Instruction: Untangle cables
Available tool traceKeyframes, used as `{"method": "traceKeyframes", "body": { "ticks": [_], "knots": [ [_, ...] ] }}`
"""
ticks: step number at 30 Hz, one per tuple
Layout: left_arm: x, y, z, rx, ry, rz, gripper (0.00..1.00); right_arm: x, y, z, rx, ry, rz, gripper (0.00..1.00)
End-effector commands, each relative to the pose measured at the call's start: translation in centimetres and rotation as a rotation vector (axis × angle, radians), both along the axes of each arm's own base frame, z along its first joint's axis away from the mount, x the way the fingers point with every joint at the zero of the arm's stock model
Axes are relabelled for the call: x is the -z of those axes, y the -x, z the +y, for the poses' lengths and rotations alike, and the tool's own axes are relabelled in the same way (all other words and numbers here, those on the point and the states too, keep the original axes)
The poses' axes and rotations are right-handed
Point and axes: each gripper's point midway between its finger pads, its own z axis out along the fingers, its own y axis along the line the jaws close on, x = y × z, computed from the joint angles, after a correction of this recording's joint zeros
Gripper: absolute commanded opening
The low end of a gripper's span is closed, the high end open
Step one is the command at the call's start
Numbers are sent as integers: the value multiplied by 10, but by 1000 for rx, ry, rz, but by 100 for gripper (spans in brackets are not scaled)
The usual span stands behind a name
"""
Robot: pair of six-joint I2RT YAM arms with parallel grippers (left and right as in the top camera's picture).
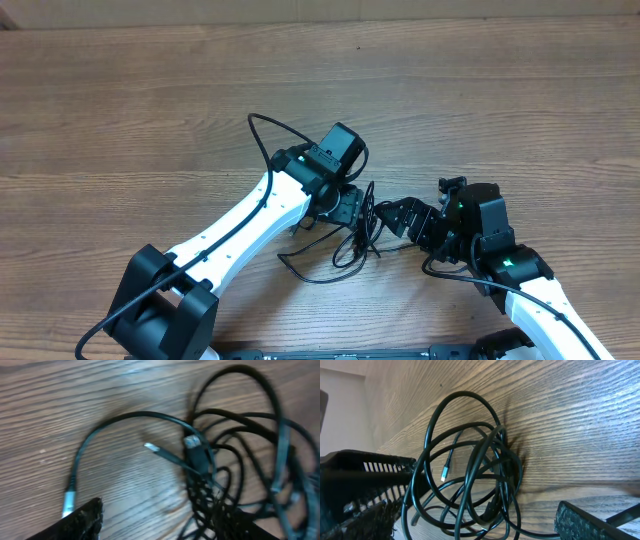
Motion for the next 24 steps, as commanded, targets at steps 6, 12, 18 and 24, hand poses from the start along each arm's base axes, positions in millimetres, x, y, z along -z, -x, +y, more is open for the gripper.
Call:
{"method": "traceKeyframes", "body": {
  "ticks": [6,12,18,24],
  "knots": [
    [-5,11,-31,162,147,31,57,0,-2,-3,10,10,-9,100],
    [0,13,-30,171,138,42,50,1,-2,-3,10,10,-9,100],
    [8,20,-26,171,129,67,50,1,-2,-3,9,9,-9,100],
    [19,28,-20,164,114,94,42,1,-2,-3,11,11,-10,100]
  ]
}}
